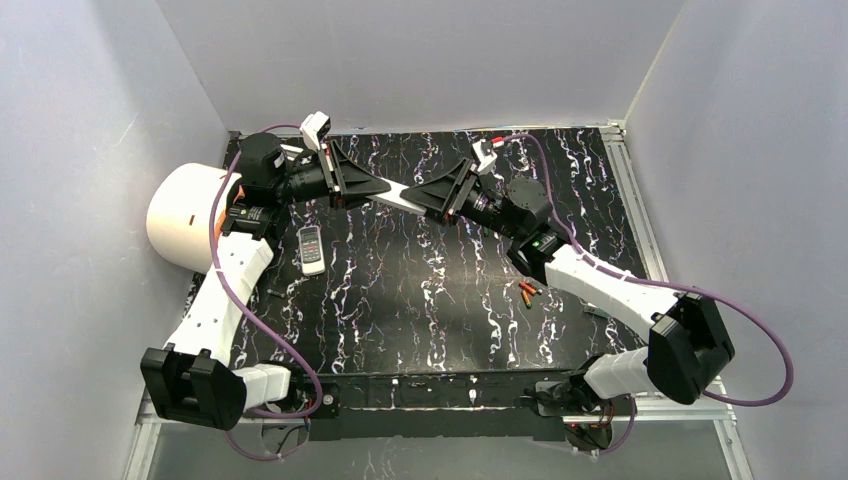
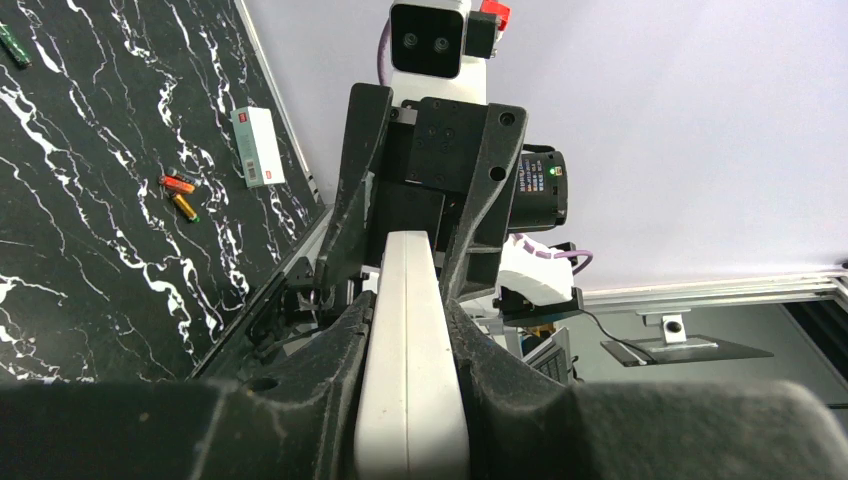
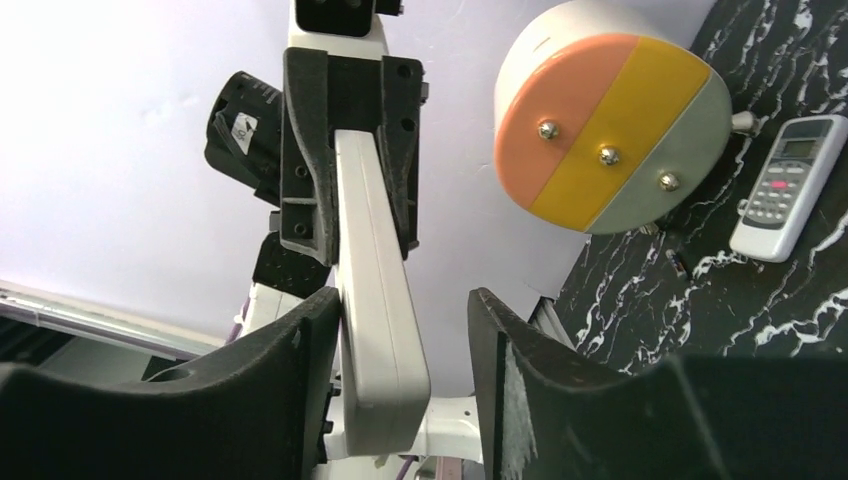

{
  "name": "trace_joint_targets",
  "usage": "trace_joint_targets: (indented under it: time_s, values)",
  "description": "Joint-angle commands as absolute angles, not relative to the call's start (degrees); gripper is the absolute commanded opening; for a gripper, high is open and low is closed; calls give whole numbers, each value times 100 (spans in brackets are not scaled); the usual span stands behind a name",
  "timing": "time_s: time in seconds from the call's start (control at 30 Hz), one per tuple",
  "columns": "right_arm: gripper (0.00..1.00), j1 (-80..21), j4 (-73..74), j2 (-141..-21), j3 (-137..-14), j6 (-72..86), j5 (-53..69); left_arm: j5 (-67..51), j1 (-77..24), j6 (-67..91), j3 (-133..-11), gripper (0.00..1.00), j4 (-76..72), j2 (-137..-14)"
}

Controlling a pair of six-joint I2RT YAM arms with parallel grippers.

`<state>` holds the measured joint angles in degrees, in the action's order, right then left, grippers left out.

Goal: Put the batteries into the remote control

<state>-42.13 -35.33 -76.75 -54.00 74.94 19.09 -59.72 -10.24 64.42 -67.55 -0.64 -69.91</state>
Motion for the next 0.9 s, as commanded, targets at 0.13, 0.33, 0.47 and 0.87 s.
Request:
trace_joint_targets:
  time_s: [0.13, 0.33, 0.47, 0.87]
  values:
    - [54, -4221, -4580, -8315, -5748, 7971, 2384, -6456, -1037, 6660, -7077, 0, -330, -6872]
    - [42, -4185, -4912, -8446, -5528, 8008, 2306, -6343, -1024, 6662, -7218, 0, -317, -6938]
    - [34, -4012, -5754, -8609, -5119, 8124, 2499, -6080, -886, 6677, -7236, 0, -396, -6940]
    - [24, -3496, -7372, -9435, -5026, 8641, 3126, -5961, -657, 6259, -7193, 0, -493, -7355]
